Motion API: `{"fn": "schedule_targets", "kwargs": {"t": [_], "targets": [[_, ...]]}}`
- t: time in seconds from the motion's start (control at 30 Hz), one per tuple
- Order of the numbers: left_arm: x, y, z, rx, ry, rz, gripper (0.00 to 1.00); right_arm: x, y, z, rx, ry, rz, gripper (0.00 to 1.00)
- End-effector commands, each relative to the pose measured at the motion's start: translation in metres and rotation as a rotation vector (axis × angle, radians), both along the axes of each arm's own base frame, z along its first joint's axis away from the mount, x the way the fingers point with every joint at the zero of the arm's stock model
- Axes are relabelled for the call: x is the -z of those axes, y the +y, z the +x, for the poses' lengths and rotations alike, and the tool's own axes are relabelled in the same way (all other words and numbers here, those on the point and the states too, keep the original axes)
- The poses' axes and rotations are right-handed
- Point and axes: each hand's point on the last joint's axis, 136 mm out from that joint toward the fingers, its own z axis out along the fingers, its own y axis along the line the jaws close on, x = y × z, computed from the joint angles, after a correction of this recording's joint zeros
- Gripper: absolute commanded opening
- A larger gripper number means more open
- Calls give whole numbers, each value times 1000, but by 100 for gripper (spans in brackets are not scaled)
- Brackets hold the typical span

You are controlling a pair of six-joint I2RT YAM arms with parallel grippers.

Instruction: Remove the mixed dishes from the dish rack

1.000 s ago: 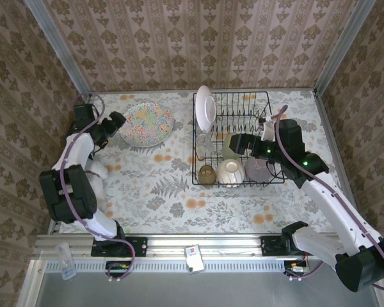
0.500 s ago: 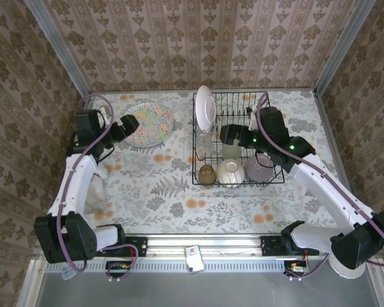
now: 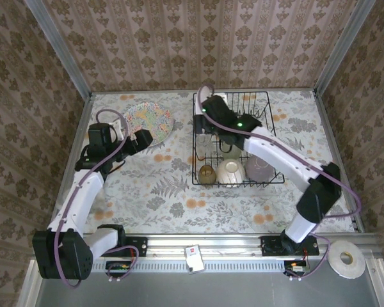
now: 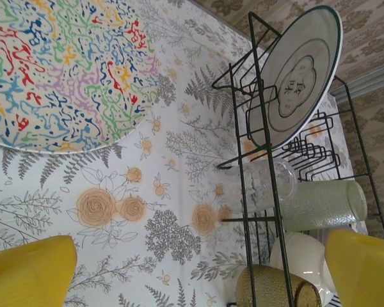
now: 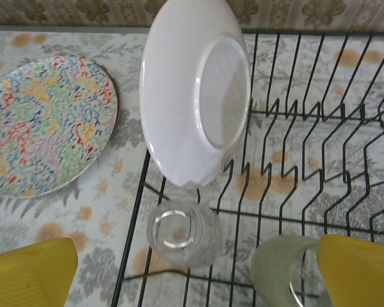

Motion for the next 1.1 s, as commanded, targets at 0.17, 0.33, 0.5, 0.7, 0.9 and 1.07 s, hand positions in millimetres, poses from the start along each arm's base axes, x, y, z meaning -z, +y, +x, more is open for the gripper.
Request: {"fn": "schedule_targets", "kwargs": {"t": [0.17,0.33,0.5,0.7,0.9,1.07], "targets": [[-13,-13,-12,47,-78,-28,100,7,15,42,191,-53,-170,100],[-11,-12,-18,45,-79,-29,100,15,23,60,275,-41,-201,96],[-11,-13,-20,46,-77,-33,100,23,29,71,314,-42,-223,88],[-15,-13,-22,47,-86,-38,100,33,35,81,320,-50,-239,74],[-21,-13,-25,52,-99,-40,100,42,37,88,323,-57,-250,66],[-22,-13,-25,51,-100,-39,100,49,39,94,326,-60,-264,61]]}}
